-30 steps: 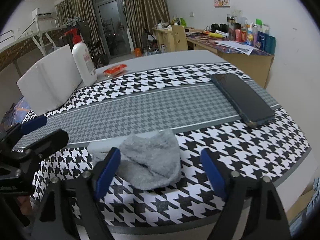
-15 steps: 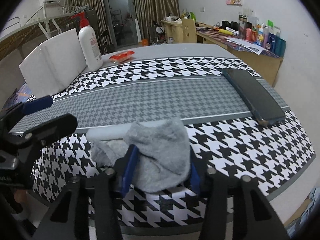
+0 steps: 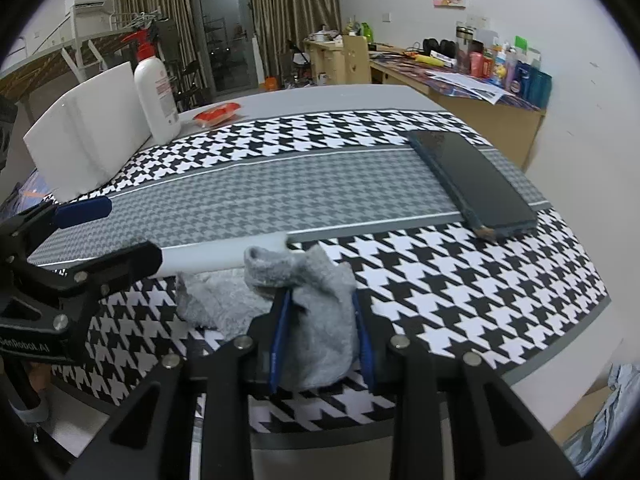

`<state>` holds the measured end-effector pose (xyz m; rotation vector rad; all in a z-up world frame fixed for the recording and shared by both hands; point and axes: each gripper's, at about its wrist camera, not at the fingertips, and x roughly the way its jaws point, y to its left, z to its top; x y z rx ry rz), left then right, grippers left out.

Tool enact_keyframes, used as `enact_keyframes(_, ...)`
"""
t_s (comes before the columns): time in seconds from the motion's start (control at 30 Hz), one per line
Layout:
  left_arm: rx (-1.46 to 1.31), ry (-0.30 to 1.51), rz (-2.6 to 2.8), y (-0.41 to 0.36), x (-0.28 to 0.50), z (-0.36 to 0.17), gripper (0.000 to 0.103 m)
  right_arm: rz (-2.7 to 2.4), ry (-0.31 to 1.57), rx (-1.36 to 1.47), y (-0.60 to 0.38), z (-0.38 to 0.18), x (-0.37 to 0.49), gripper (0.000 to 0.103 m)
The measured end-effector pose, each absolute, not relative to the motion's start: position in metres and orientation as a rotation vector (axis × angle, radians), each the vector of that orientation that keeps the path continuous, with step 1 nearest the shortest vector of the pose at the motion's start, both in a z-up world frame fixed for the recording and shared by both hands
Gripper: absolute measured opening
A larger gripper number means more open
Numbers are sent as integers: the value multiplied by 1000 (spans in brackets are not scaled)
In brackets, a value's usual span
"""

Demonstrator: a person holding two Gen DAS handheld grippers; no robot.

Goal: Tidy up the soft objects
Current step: 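Close left tool on white foam roll and lift it while right tool lifts sock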

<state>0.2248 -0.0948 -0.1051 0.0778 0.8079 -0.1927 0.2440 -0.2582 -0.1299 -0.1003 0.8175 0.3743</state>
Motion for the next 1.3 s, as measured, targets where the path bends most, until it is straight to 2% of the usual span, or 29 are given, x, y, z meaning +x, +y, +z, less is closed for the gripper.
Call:
enact_keyframes(0.2, 133, 839, -234, -102, 230, -114, 100, 354, 808, -86, -265, -130, 244, 35)
enact_keyframes(0.3, 138, 878, -259, -104, 236, -120, 87, 345, 807, -82, -267, -130, 244, 36)
enact_keyframes(0.33, 134, 888, -265, -104, 237, -121, 81, 344, 809, -78, -268, -130, 244, 40)
enact_keyframes(0.4, 140, 901, -272, -105, 238, -123, 78, 344, 806, -74, -268, -130, 244, 41)
enact_keyframes(0.47, 142, 899, -281, -105, 238, -123, 77, 343, 805, -76, -269, -129, 243, 48)
enact_keyframes(0.63, 156, 897, -303, -107, 240, -123, 70, 348, 794, -71, -270, -126, 242, 49)
enact_keyframes(0.77, 179, 898, -355, -115, 241, -121, 50, 349, 799, -56, -272, -126, 243, 53)
enact_keyframes(0.97, 195, 925, -390, -116, 242, -119, 34, 349, 797, -50, -273, -126, 241, 53)
enact_keyframes(1.1, 178, 923, -356, -111, 237, -118, 29, 353, 799, -51, -271, -127, 241, 53)
enact_keyframes(1.13, 184, 915, -331, -110, 235, -117, 24, 353, 799, -51, -271, -126, 241, 53)
enact_keyframes(1.3, 105, 914, -223, -91, 226, -115, 23, 359, 792, -60, -269, -123, 240, 53)
